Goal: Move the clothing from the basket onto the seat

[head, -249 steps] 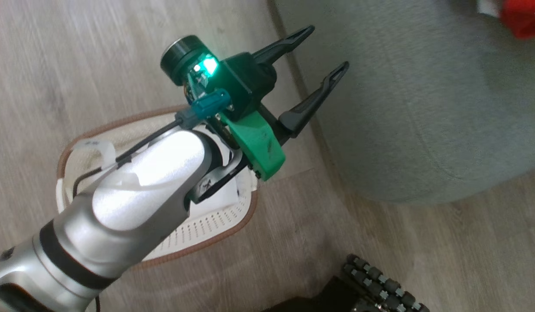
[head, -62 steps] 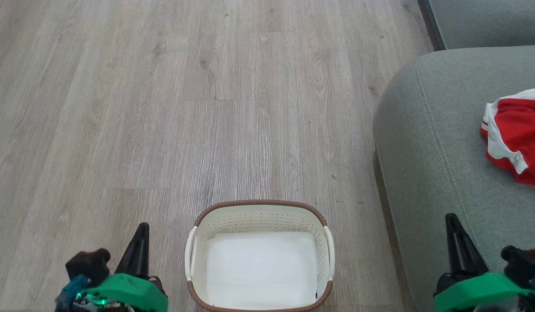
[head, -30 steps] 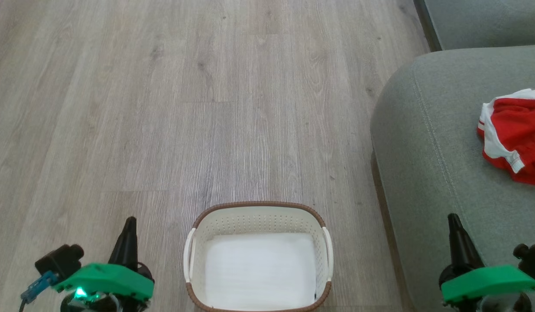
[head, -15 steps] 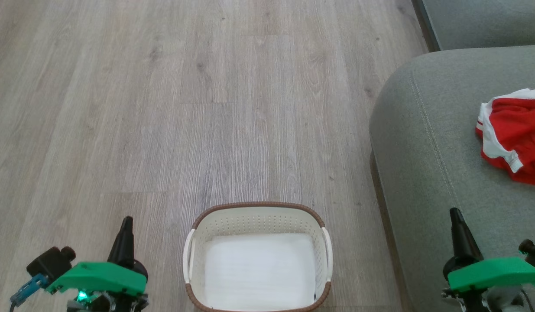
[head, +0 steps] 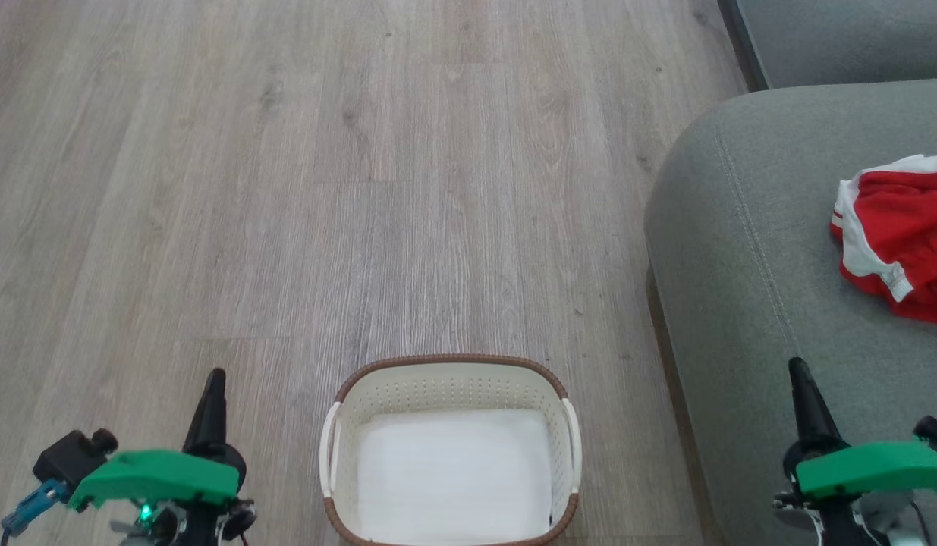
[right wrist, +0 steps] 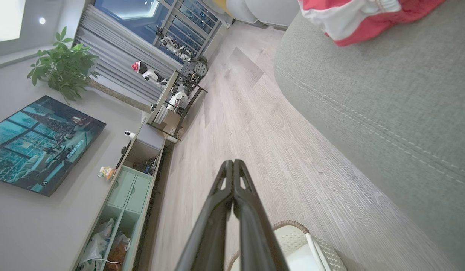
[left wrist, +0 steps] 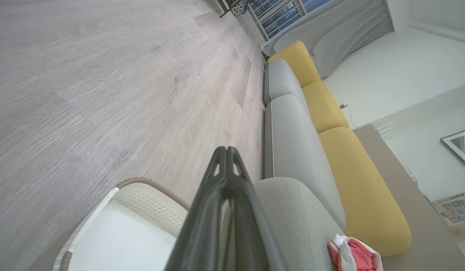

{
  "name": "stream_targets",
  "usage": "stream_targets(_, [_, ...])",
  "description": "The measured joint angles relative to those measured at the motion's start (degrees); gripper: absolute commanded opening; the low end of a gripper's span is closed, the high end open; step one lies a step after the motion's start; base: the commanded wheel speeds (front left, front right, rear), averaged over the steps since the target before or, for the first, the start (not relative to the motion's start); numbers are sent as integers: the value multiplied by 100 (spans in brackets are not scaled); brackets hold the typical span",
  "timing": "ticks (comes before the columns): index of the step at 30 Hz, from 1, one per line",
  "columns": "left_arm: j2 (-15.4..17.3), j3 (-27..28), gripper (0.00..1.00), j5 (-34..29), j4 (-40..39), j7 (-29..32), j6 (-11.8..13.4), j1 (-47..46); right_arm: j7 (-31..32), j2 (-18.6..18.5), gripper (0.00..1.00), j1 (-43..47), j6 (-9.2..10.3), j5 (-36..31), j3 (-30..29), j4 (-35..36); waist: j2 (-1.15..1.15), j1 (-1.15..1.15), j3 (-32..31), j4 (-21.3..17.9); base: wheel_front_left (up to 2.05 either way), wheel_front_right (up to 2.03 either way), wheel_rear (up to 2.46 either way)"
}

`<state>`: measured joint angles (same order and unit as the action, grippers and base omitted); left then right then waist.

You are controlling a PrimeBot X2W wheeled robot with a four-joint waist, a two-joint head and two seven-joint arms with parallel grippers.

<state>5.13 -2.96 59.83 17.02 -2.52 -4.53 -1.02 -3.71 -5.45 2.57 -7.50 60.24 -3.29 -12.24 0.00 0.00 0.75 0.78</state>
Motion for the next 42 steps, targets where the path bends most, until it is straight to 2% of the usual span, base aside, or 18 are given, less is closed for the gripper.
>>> stream_targets(42, [-188, 557, 0, 2417, -53, 657, -202, -125, 683, 154, 0, -439, 0, 2454, -226, -264, 0, 0, -44, -60, 0, 0, 0])
